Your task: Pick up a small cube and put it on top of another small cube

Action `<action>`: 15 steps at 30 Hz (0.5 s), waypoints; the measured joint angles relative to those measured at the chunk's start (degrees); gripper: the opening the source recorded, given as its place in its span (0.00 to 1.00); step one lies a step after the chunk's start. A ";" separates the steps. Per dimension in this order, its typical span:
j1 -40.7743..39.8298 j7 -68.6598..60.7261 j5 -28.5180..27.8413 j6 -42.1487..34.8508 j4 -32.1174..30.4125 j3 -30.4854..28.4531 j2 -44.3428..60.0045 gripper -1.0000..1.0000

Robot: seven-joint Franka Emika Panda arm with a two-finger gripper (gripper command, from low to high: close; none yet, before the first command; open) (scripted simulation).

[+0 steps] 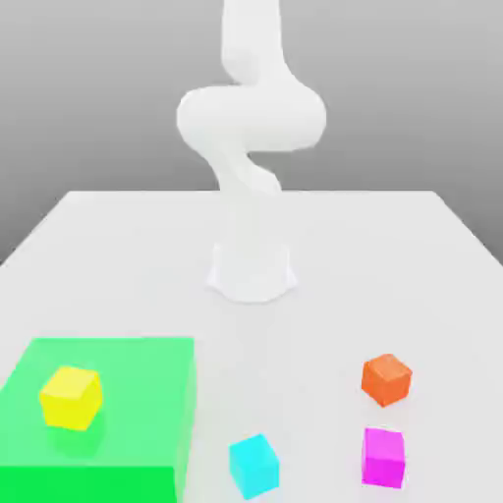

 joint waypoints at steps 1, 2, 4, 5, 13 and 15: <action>-0.54 1.44 -0.54 0.85 -0.35 1.14 2.25 0.50; -1.05 2.84 -1.08 1.66 -0.69 2.23 4.40 0.50; -1.98 5.62 -2.21 3.26 -1.35 4.34 8.60 0.50; -2.38 7.04 -2.83 4.05 -1.68 5.33 10.68 0.50; -4.14 18.87 -8.55 10.26 -4.26 11.85 27.37 0.50; -4.05 21.85 -10.01 11.80 -4.90 12.91 31.56 0.50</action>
